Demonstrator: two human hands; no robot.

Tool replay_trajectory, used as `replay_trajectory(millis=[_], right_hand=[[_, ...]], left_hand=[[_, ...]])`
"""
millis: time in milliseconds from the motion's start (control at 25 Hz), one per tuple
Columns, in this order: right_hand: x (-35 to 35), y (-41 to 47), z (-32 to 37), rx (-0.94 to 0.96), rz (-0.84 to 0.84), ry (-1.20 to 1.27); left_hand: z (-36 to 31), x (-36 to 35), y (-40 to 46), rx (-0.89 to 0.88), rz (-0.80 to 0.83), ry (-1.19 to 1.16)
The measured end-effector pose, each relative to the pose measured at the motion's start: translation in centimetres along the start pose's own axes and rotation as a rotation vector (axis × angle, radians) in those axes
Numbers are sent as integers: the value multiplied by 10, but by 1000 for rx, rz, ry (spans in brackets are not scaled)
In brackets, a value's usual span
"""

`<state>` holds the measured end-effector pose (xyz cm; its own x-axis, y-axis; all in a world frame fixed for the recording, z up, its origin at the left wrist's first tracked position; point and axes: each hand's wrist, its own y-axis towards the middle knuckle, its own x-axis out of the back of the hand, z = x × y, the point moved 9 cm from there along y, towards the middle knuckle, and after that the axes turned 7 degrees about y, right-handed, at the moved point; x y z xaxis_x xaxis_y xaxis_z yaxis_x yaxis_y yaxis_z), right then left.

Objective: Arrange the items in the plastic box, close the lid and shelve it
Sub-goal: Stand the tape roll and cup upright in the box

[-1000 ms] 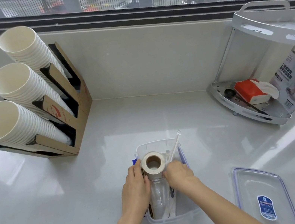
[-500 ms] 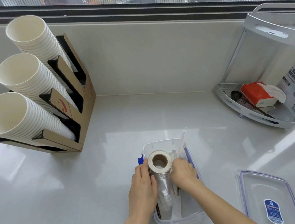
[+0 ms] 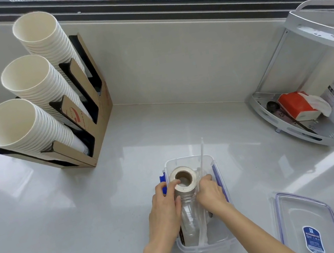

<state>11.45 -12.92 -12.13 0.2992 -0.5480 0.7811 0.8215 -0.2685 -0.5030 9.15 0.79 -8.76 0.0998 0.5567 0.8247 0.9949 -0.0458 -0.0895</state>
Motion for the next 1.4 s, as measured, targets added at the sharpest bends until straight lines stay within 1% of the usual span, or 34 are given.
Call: replay_trajectory(millis=[200,360,520,680,800,920,1080,1160,1400], right_hand=[[2,-4,-1,58,-46,37],[2,-4,-2,60,-38,37],[2,0,-2,26,-40,5],[0,6,-5,-27,2,9],[-1,4,-5,-24,19,17],[2,-1,-1,38,25,26],[26,-12,20,206,-36,79],[41,-14,24,258,-58,138],[65,-24,13,254,30,319]], left_hand=[[2,-6,2,-18,63,42],[1,-7,3,-12,81,61],[-1,-6,4,-15,85,69],[-3,-6,4,-18,91,89],[-3,-5,5,-24,93,100],[-3,-5,5,-40,93,105],[-1,-8,7,-52,116,111],[-1,-10,8,-60,136,134],[-5,-18,4,-68,229,186]])
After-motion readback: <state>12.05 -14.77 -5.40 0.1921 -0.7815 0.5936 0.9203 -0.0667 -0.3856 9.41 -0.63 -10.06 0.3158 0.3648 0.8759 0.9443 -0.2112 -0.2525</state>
